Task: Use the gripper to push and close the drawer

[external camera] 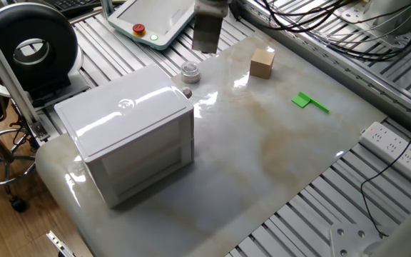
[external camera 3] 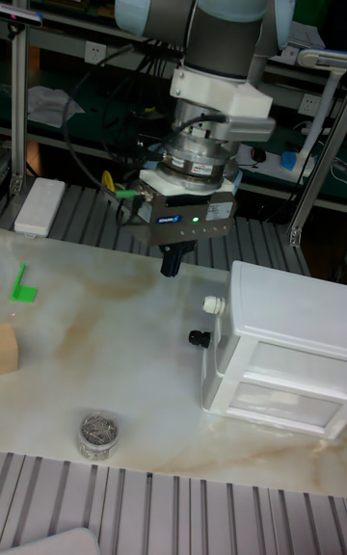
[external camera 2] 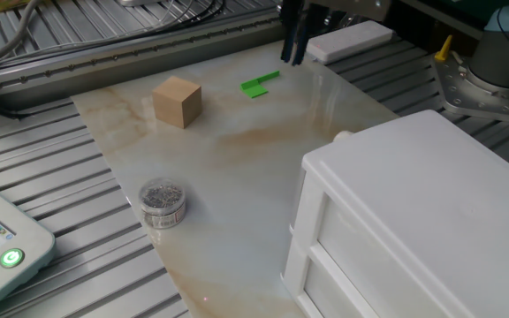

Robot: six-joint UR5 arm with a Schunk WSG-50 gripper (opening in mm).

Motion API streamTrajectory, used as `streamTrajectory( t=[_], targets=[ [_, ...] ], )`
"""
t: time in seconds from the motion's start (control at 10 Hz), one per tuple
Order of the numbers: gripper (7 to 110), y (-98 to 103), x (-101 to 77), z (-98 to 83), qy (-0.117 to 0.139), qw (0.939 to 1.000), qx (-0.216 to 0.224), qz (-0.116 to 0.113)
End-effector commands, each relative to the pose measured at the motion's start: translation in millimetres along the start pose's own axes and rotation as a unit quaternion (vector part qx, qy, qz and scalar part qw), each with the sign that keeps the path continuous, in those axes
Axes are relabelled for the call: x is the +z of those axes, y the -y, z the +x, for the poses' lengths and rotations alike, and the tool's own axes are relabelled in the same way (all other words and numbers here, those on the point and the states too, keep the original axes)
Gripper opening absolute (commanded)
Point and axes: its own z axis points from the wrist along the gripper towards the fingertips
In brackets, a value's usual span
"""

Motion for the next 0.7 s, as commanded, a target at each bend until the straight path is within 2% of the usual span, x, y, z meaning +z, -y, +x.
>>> streamTrajectory(
  t=[0.0, 0.1, 0.2, 0.6],
  targets=[
    [7, 7.8, -5.6, 1.5, 0.005, 0.9930, 0.118, 0.001],
    [7, 8.9, -5.4, -1.9, 0.012, 0.9873, 0.158, 0.001],
    [7, 10.2, -5.3, -0.5, 0.010, 0.9863, 0.165, 0.002],
    [7, 10.8, -1.5, -1.3, 0.009, 0.9878, 0.156, -0.003]
  ],
)
